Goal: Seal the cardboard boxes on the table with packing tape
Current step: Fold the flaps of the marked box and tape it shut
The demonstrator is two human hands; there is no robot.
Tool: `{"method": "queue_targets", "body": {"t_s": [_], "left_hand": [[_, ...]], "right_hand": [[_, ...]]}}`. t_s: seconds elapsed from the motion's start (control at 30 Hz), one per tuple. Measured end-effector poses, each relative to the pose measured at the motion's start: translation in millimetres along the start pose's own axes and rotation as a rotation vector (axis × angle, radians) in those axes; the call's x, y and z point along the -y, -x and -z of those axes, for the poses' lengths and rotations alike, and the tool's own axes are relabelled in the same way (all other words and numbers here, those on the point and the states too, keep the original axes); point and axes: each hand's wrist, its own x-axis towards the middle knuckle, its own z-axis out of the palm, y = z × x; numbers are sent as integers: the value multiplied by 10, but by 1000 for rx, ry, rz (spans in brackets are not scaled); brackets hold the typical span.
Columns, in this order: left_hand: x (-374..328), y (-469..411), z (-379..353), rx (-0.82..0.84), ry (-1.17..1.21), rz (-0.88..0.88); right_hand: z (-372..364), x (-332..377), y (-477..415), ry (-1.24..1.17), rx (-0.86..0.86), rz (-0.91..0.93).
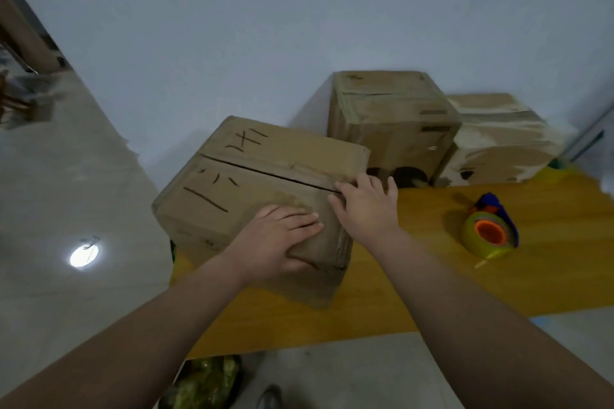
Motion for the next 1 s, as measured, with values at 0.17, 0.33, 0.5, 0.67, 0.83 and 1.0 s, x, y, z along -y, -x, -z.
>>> {"method": "queue_targets", "body": {"t_s": [0.17, 0.33, 0.5, 0.67, 0.83, 1.0], "left_hand": [[-746, -397, -77, -43, -41, 70], [-1343, -880, -136, -73, -97, 119], [-1716, -1203, -203, -103, -32, 202], [-1845, -1455, -240, -113, 30, 248], [-1869, -1664, -291, -135, 45, 233], [-1963, -1897, -273, -156, 4, 238]], "right_hand": [[69, -697, 144, 20, 51, -28], [124, -1357, 207, -127, 246, -104], [168, -1800, 251, -180, 282, -114], [209, -2011, 149, -168, 260, -105], [150, -2206, 100, -368, 250, -71], [87, -2498, 80, -560, 128, 24]]}}
